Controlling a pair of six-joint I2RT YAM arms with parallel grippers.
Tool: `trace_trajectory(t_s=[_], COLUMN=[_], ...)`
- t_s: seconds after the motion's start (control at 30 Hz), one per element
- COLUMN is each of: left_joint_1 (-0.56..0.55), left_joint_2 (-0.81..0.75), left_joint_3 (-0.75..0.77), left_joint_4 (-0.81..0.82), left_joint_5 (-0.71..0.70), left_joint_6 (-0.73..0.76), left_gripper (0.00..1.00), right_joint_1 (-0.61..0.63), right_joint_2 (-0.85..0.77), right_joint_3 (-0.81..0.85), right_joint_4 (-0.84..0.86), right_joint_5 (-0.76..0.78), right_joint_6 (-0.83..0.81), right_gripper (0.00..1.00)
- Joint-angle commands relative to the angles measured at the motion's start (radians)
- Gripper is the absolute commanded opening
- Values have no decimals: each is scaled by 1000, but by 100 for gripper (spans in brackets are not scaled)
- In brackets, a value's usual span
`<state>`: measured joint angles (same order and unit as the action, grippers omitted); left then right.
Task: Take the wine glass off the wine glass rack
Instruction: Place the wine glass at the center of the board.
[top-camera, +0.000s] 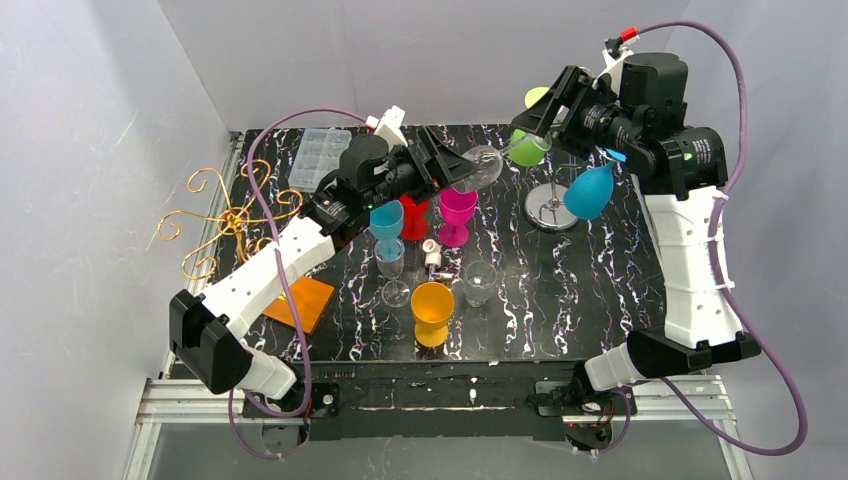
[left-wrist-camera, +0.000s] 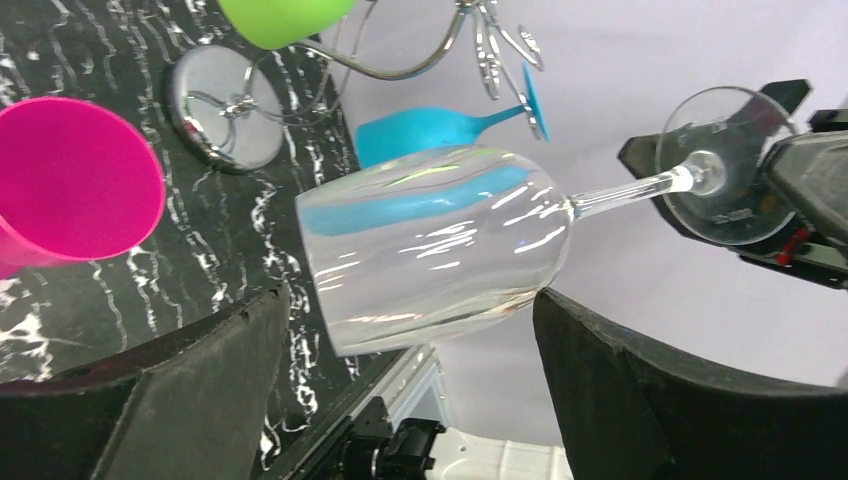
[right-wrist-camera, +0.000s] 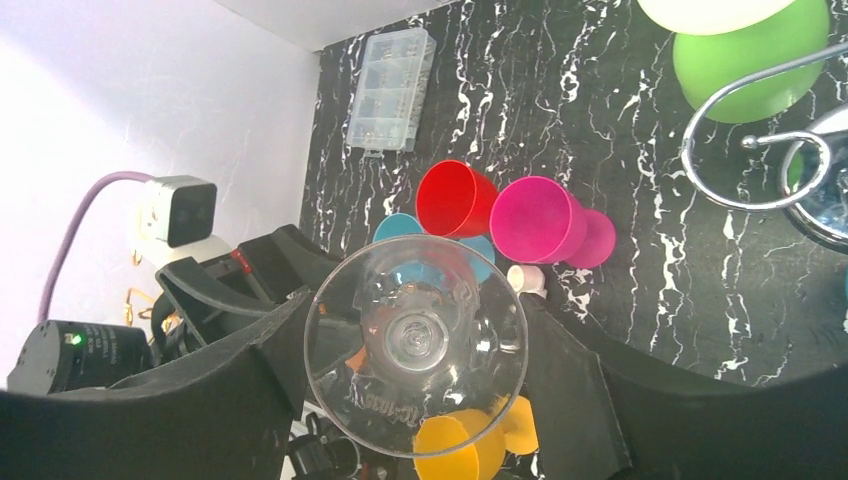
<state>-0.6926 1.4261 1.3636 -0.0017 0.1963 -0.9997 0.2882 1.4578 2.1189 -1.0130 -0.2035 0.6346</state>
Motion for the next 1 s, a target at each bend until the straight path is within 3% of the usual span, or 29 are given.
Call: trace_trajectory(t_s=[0.0, 0.5, 0.73, 0.97], left_joint_1=[21, 50, 50, 49], left_joint_2=[-1, -99, -103, -81], left_joint_3=[-15, -47, 8, 56], left_joint_4=[134, 299, 343, 371], left_joint_5=[86, 130, 124, 116], left_joint_6=[-54, -194, -240, -274], left_gripper=[89, 58, 51, 42], right_joint_1=[-4, -89, -185, -201], right_joint_2=[-5, -11, -87, -129], right_joint_3=[61, -28, -303, -478], right_joint_4=[104, 250, 612, 871], right_joint_5=[-53, -276, -522, -606], right_joint_6=[36, 105, 328, 484], right_gripper=[35, 35, 35, 35])
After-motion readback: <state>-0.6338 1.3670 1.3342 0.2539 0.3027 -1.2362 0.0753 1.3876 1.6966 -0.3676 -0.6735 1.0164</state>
